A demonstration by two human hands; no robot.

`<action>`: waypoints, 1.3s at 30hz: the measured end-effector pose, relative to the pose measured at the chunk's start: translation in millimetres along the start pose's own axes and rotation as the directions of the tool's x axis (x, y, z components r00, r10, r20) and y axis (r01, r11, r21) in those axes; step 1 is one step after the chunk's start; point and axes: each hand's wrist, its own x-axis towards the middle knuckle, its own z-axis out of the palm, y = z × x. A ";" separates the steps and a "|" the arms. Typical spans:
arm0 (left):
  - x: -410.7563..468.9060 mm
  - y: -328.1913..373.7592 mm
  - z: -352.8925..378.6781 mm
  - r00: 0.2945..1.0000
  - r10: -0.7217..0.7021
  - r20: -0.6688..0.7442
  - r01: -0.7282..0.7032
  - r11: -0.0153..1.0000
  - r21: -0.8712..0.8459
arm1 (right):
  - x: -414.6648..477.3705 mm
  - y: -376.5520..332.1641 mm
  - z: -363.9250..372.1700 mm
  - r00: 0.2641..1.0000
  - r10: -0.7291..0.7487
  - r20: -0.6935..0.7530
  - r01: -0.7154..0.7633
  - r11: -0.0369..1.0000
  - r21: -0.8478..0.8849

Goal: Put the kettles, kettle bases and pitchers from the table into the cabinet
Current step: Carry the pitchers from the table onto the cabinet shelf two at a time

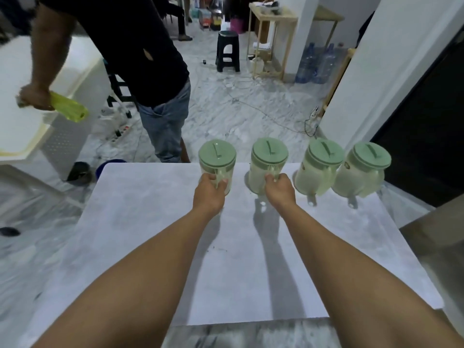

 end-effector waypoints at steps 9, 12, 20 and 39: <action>13.5 3.4 -5.7 0.995 -0.089 0.038 0.092 0.991 -0.101 | 5.5 -2.3 11.0 0.992 -0.029 0.121 0.008 0.985 0.172; 10.8 7.2 -11.2 0.994 -0.099 0.046 0.104 0.984 -0.142 | -3.2 -3.0 6.9 0.989 -0.056 0.134 0.032 0.985 0.171; -21.7 28.0 -45.0 0.994 -0.017 0.106 0.041 0.972 -0.231 | -54.9 -16.6 -36.3 0.991 -0.087 0.100 0.071 0.986 0.151; -249.4 132.8 -146.5 0.711 0.501 0.493 -0.369 0.863 -0.345 | -367.4 -32.0 -207.7 0.944 0.072 -0.321 0.062 0.919 0.389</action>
